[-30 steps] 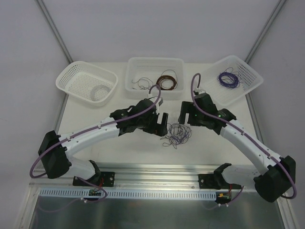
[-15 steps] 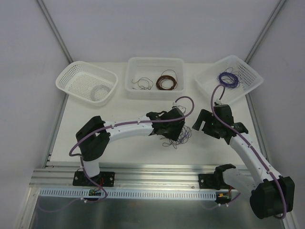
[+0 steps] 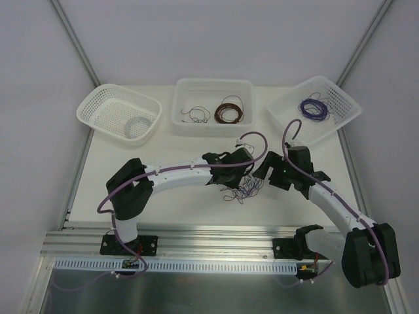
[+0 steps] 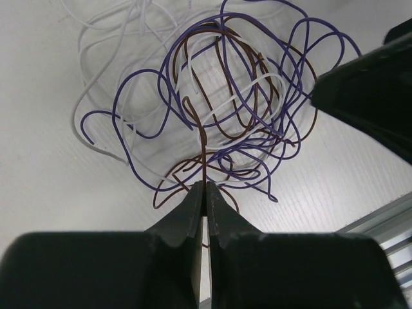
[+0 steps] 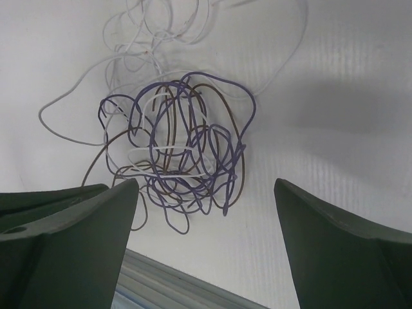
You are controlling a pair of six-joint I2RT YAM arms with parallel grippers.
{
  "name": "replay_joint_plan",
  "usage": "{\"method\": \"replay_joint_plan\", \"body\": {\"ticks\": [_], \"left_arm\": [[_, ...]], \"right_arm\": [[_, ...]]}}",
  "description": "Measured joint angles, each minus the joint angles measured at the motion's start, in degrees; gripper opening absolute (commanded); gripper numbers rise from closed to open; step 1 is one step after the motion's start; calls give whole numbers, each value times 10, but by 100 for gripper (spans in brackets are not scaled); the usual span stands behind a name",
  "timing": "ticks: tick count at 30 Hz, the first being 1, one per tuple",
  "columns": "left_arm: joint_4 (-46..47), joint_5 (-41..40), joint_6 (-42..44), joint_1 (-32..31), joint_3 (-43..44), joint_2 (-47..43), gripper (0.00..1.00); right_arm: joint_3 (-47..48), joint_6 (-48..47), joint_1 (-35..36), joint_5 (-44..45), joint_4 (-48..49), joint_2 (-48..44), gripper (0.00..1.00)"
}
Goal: Untangle the cables
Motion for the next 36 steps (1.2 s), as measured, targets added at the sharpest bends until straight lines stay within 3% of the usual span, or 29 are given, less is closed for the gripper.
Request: {"method": "replay_joint_plan", "body": {"ticks": [7,10,16,22,28,36], "left_arm": [[-12,0,0,0,0,-60,0],[-15,0,1,0,0,-92,0],[-37,-4,3,0,0,-133,0],[-70,-17,14,16,11,-198,0],[-113,-16,29,103,63,-287,0],[-182,-49,80,237,172,-368,0]], "right_arm": [[29,0,54,6,33,103,88],[55,-1,80,35,36,143,82],[88,4,113,80,45,212,61],[89,7,113,108,38,236,28],[88,0,101,132,11,230,12],[54,-23,35,160,-50,156,6]]}}
